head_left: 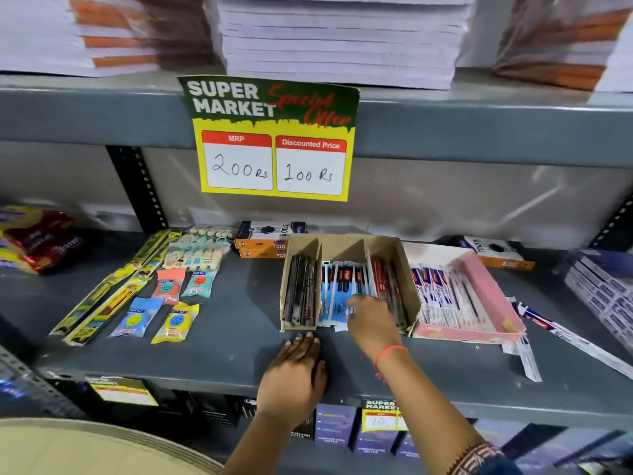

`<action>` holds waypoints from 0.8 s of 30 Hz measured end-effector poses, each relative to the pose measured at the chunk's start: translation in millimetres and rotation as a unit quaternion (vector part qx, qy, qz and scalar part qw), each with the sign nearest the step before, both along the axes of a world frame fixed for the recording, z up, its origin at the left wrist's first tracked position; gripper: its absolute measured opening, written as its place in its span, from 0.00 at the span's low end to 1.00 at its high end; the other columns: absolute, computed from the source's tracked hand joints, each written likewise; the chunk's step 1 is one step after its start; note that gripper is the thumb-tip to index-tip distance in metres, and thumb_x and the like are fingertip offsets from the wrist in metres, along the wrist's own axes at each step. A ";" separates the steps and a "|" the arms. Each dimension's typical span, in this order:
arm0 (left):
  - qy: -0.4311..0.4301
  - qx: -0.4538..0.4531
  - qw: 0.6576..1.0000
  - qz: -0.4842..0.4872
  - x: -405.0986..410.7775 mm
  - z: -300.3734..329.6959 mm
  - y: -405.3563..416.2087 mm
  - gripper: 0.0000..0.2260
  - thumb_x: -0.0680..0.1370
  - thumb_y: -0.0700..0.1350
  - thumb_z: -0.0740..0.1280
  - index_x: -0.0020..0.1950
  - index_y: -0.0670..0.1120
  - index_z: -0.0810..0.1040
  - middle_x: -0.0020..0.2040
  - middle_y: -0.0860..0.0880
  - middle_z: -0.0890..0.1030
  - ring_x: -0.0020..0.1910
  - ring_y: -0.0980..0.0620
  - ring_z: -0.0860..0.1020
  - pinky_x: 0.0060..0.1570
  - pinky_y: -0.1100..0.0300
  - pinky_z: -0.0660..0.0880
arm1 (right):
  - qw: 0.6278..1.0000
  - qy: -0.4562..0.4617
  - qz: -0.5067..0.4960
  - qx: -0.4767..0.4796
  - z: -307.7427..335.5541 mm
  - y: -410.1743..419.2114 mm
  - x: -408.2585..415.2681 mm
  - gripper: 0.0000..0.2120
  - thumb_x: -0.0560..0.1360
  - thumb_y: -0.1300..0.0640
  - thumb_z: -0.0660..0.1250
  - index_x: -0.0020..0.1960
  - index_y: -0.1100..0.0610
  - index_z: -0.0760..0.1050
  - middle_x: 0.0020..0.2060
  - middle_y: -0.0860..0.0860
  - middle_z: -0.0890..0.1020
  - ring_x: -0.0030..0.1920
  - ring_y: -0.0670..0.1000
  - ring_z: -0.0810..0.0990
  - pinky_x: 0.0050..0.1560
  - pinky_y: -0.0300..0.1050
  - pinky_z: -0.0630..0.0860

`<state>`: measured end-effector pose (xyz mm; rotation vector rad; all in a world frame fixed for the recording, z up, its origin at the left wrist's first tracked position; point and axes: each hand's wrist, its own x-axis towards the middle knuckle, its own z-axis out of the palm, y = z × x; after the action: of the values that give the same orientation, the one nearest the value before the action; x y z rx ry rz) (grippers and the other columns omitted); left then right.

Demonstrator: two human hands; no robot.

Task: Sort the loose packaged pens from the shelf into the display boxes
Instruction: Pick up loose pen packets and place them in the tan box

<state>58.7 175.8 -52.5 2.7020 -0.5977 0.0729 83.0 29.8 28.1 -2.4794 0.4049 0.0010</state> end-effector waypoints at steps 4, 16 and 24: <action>-0.025 0.012 0.999 -0.030 -4.0 -1.7 -27.4 0.30 0.74 0.56 0.45 0.67 0.42 0.72 0.67 0.46 0.72 0.66 0.50 0.70 0.66 0.61 0.55 | 0.995 -0.080 -0.016 0.060 7.6 -18.2 -12.9 0.16 0.75 0.66 0.57 0.58 0.60 0.79 0.55 0.59 0.83 0.56 0.59 0.81 0.57 0.52 0.77; 0.001 0.053 0.978 -0.200 -34.1 4.2 -165.0 0.22 0.72 0.53 0.54 0.52 0.44 0.82 0.52 0.48 0.83 0.51 0.52 0.81 0.51 0.61 0.75 | 0.932 -0.240 -0.268 0.047 7.5 -174.1 -50.9 0.16 0.73 0.69 0.58 0.57 0.61 0.77 0.53 0.64 0.81 0.52 0.64 0.79 0.49 0.50 0.74; 0.012 0.100 0.972 -0.211 -30.5 10.2 -191.2 0.30 0.79 0.61 0.44 0.76 0.47 0.46 0.76 0.51 0.44 0.73 0.56 0.41 0.64 0.67 0.32 | 0.952 0.102 -0.263 -0.116 -47.6 -337.2 -61.8 0.18 0.71 0.60 0.61 0.60 0.60 0.76 0.61 0.65 0.77 0.62 0.65 0.75 0.63 0.57 0.73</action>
<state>28.2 -15.4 -42.2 2.6925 -1.2138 -0.1397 21.2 -307.4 -19.5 -2.5269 1.2048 -0.0086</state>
